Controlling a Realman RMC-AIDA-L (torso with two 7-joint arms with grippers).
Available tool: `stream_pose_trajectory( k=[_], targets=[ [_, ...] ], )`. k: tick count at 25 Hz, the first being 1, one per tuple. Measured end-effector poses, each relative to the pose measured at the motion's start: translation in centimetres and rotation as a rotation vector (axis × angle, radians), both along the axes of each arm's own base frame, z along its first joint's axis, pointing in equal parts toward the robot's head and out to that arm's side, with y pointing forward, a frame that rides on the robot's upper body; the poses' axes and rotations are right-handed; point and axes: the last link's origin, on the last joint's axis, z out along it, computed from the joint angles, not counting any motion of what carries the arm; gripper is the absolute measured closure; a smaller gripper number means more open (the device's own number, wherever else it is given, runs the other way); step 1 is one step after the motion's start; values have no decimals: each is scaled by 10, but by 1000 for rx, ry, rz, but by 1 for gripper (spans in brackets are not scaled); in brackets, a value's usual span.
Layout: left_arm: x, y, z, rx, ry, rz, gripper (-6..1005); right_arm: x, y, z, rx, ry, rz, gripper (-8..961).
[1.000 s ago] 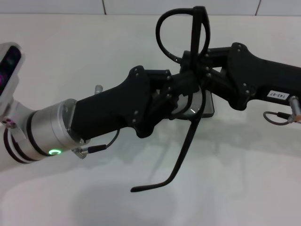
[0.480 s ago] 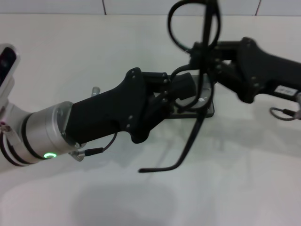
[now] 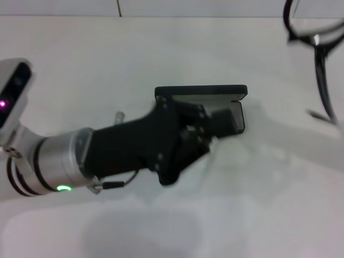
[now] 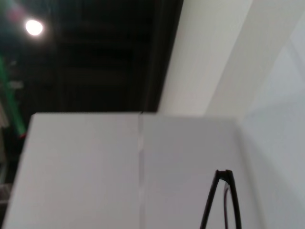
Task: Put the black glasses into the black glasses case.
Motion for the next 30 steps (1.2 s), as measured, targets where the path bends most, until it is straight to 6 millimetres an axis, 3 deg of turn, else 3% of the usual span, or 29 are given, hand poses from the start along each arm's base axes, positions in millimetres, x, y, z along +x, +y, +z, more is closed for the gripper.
stream_pose_trajectory(
  k=[4,8,17,20,30],
  targets=[
    [11,-4,-8,-30,29,-100,965,-5,15,-9,38,16,-49,859],
    [18,-4,-11,-33,32,-151,965,-14,37,-44,28,-90,-117,859],
    [11,3,0,60,-60,-18,965,-13,37,-99,-70,-341,-135,858],
    [4,6,2,76,-81,62,965,-10,34,-109,-88,-395,-138,858],
    [-3,18,-5,28,-34,183,965,-6,33,-114,-104,-434,-146,859]
  ],
)
